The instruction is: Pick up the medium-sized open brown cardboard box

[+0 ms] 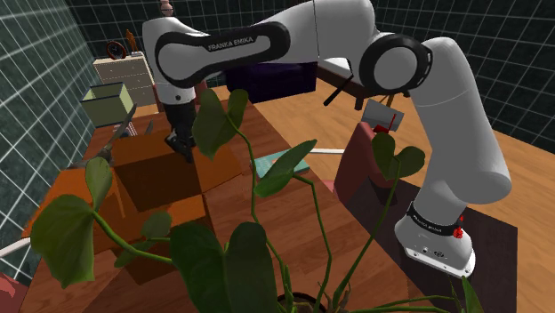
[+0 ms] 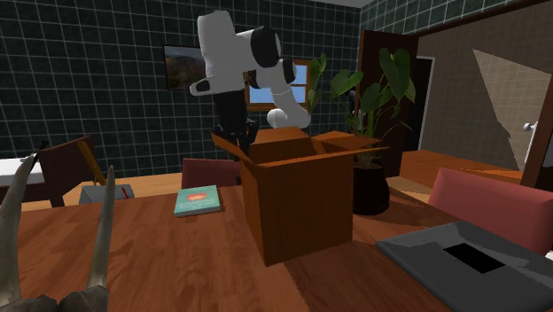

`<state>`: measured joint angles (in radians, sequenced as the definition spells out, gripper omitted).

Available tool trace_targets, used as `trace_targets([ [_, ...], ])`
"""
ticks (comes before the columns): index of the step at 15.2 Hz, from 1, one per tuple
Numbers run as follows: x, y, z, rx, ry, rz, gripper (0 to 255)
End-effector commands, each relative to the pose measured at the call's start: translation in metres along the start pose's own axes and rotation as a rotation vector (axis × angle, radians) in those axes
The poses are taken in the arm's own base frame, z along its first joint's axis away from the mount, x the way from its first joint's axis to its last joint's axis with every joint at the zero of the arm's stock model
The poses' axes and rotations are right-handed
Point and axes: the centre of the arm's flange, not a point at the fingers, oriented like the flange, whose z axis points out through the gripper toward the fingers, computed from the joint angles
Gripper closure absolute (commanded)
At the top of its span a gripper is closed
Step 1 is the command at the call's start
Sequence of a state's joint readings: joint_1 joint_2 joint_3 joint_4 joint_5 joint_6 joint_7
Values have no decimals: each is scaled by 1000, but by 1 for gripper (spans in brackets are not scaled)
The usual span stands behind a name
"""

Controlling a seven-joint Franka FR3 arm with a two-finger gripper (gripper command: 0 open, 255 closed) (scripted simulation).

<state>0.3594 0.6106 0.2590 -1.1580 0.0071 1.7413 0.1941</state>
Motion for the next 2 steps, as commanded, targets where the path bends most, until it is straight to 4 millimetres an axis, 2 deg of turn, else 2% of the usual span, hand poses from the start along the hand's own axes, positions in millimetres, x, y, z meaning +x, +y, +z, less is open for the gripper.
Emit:
trace_targets([
  [1, 0, -2, -8, 0, 0, 0, 255],
  [2, 0, -2, -8, 0, 0, 0, 255],
])
